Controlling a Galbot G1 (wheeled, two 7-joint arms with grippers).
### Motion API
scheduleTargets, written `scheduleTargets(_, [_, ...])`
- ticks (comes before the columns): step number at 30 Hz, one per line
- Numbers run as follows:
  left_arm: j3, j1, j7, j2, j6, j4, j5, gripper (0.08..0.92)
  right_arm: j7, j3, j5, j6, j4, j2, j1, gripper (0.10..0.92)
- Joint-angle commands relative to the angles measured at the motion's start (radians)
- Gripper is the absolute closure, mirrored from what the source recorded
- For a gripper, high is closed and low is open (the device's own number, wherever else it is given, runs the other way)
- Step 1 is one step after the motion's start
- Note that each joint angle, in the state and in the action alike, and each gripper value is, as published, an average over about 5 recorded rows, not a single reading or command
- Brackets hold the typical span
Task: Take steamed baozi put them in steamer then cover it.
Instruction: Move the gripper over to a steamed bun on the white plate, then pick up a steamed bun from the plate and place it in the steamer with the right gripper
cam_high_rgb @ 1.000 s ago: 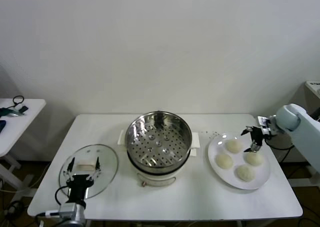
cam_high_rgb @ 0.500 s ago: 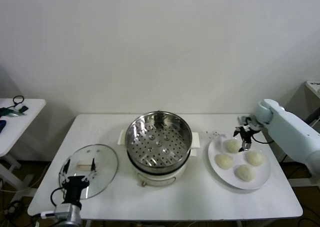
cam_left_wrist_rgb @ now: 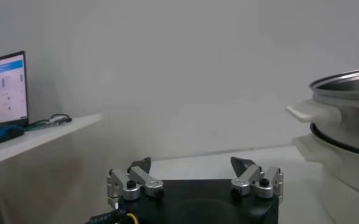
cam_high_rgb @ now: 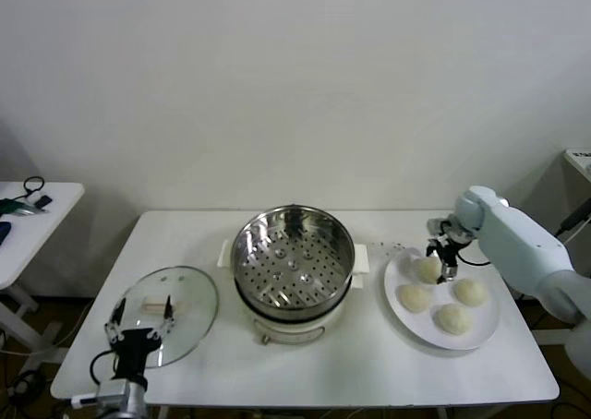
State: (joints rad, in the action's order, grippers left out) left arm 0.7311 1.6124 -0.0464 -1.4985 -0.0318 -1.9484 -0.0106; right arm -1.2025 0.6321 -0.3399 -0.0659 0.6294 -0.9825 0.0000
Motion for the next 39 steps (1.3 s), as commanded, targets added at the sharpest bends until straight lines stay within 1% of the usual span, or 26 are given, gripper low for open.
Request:
scheduleTargets(1, [0.003, 0.002, -0.001, -0.001, -0.001, 0.0, 0.001, 0.177, -0.003, -0.003, -0.022, -0.014, -0.031, -0.022, 0.005, 0.282])
scheduleTargets(5, [0.003, 0.005, -0.002, -0.002, -0.002, 0.001, 0.002, 0.177, -0.006, -0.008, -0.021, -0.019, -0.032, -0.019, 0.005, 0.332])
scheduleTargets(8, [0.004, 0.007, -0.003, -0.001, -0.003, 0.001, 0.003, 0.177, -0.009, -0.013, -0.016, -0.024, -0.023, -0.013, 0.006, 0.351])
scheduleTargets(15, [0.006, 0.013, -0.003, 0.001, -0.005, 0.001, 0.005, 0.177, -0.029, 0.063, 0.052, -0.044, 0.074, 0.03, 0.07, 0.353])
scheduleTargets(23, [0.001, 0.025, 0.0, 0.005, -0.005, -0.002, -0.001, 0.177, -0.088, 0.271, 0.162, -0.131, 0.232, 0.056, 0.308, 0.35])
scheduleTargets(29, [-0.011, 0.033, -0.002, 0.005, -0.004, -0.005, -0.006, 0.177, -0.104, 0.389, 0.204, -0.217, 0.369, 0.021, 0.475, 0.351])
scheduleTargets(34, [-0.014, 0.034, -0.006, 0.003, 0.0, -0.007, -0.005, 0.177, -0.113, 0.449, 0.236, -0.27, 0.487, -0.041, 0.58, 0.351])
scheduleTargets(39, [-0.019, 0.035, -0.006, 0.001, 0.001, -0.008, -0.006, 0.177, -0.108, 0.435, 0.153, -0.337, 0.548, -0.131, 0.605, 0.347])
